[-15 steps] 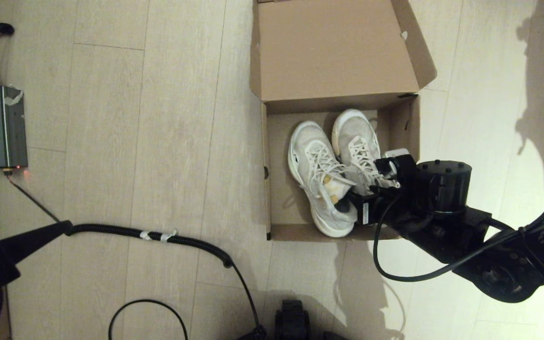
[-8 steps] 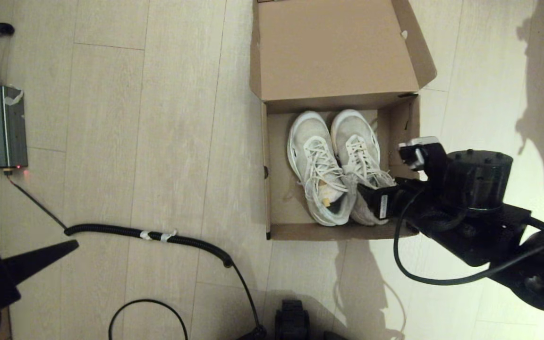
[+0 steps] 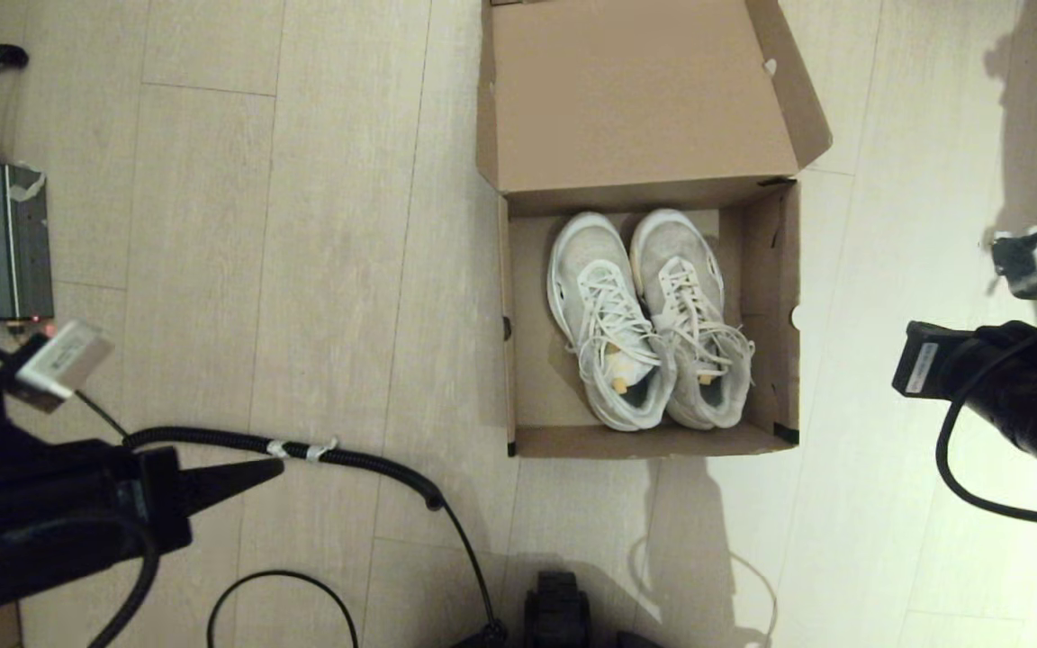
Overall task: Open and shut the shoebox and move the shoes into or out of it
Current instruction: Put the shoes into the shoe box
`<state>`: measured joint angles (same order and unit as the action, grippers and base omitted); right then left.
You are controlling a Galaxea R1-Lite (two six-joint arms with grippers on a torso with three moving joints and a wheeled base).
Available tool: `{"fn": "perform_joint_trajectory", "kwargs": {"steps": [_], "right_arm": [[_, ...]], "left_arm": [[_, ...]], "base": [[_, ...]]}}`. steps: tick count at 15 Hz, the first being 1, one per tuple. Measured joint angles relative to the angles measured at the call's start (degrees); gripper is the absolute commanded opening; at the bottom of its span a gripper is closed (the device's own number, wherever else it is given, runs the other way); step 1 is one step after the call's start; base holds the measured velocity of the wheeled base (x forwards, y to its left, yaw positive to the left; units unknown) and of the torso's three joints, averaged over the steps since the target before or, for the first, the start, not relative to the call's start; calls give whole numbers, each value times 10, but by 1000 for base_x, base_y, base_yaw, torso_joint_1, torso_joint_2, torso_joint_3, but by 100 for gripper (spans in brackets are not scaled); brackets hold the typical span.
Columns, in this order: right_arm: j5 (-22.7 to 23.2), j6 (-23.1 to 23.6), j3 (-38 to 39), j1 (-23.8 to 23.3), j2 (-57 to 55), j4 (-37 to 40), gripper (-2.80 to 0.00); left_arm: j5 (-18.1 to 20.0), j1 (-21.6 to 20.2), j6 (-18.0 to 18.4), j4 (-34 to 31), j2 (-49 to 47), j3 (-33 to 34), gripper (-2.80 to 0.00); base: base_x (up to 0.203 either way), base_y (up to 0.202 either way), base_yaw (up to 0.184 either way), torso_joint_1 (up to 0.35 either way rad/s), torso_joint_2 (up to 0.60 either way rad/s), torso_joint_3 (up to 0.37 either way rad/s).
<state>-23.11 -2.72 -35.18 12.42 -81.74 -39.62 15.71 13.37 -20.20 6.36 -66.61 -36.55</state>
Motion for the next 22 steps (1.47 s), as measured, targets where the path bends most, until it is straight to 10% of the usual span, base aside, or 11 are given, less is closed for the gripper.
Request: {"fn": "perform_joint_trajectory", "kwargs": {"steps": [6, 12, 22], "right_arm": [[23, -5, -45, -45, -115, -16, -280], [175, -15, -47, -64, -227, -145, -280], [185, -83, 77, -6, -225, -207, -280]], "left_arm": [[-31, 55, 6, 31, -125, -69, -280], [-36, 50, 7, 63, -201, -120, -280], [-37, 35, 9, 88, -403, -369, -280]], "base": [[0, 0, 0, 0, 0, 0], [0, 0, 0, 0, 0, 0], [0, 0, 0, 0, 0, 0]]}}
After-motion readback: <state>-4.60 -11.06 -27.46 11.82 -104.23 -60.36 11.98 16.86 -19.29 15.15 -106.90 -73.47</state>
